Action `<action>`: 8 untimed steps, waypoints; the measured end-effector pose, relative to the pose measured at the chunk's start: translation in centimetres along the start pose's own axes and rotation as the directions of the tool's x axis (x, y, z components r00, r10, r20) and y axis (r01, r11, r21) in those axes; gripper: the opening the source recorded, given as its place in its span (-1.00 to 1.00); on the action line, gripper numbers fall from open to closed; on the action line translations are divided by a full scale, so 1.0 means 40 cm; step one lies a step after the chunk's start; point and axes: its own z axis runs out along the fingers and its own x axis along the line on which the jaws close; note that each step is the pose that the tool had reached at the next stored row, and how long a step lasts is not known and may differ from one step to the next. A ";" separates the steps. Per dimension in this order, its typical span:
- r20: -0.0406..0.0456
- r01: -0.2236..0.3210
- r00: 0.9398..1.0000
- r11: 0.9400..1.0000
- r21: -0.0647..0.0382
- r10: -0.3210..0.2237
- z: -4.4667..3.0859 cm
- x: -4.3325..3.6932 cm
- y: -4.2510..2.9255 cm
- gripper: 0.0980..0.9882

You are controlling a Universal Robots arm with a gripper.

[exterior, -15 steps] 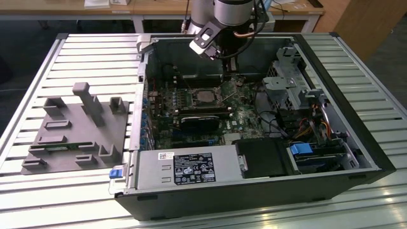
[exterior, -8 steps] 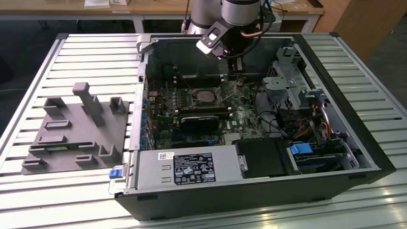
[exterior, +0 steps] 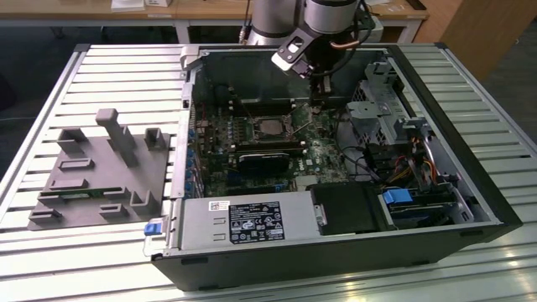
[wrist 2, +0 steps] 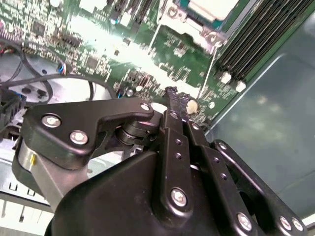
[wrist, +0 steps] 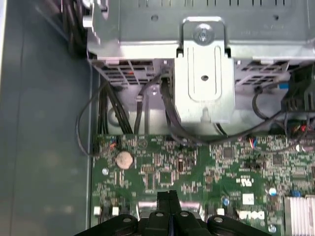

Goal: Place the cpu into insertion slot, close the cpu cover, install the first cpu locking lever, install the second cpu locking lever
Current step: 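Close the cpu cover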

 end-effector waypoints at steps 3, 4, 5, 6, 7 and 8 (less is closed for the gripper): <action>0.000 0.000 1.000 1.000 0.001 0.000 0.002 0.001 0.018 -0.98; 0.000 -0.001 1.000 1.000 0.001 0.001 0.002 0.001 0.024 -0.98; 0.000 -0.001 1.000 1.000 0.001 0.001 0.002 0.001 0.029 -0.98; 0.000 -0.001 1.000 1.000 0.001 0.001 0.003 0.001 0.033 -0.98; 0.000 -0.001 1.000 1.000 0.001 0.001 0.004 0.001 0.036 -0.98; 0.000 -0.002 1.000 1.000 0.001 0.002 0.005 0.001 0.038 -0.98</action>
